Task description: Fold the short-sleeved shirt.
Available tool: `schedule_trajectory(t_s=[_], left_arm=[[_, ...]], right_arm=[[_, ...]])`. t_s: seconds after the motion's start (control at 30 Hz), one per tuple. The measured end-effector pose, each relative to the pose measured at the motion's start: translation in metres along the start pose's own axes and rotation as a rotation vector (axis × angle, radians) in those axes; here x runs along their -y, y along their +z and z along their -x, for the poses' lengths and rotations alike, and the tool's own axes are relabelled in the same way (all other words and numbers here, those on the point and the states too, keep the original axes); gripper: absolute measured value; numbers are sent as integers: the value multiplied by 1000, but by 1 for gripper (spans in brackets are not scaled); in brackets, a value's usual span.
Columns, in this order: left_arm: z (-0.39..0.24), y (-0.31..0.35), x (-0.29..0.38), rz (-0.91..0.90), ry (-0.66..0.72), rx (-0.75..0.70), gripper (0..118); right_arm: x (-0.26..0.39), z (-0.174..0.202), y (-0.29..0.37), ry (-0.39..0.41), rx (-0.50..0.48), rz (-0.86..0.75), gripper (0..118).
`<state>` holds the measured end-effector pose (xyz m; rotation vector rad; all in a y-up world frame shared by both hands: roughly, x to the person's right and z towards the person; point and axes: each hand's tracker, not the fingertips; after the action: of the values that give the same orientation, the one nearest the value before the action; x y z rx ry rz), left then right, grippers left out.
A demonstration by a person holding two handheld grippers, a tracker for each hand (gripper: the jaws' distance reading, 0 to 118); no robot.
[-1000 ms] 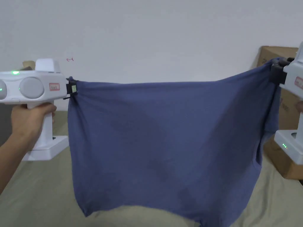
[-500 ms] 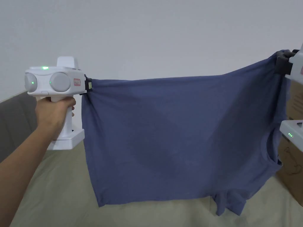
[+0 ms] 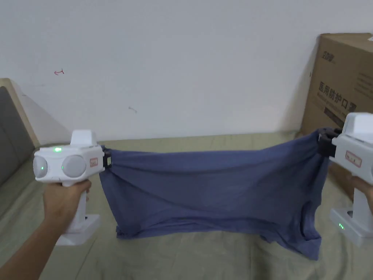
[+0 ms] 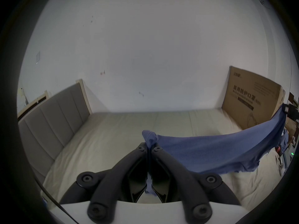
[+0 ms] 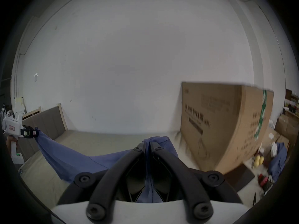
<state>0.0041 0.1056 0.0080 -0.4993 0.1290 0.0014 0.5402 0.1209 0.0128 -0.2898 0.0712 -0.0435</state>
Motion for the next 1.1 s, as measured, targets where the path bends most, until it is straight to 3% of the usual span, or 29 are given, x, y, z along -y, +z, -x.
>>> schedule_trajectory(t_s=[0.57,0.73,0.87,1.1], left_arm=[[35,111,232,266,52,24,0],[44,154,278,308,61,20,0],[47,190,309,332,68,15,0],[52,221,359,399,73,11,0]], right_arm=[[187,-4,169,-121,-85,288,3],[227,-11,222,-136,-88,326,3],[243,11,273,-140,-77,357,3],[295,-14,302,-175,-43,467,3]])
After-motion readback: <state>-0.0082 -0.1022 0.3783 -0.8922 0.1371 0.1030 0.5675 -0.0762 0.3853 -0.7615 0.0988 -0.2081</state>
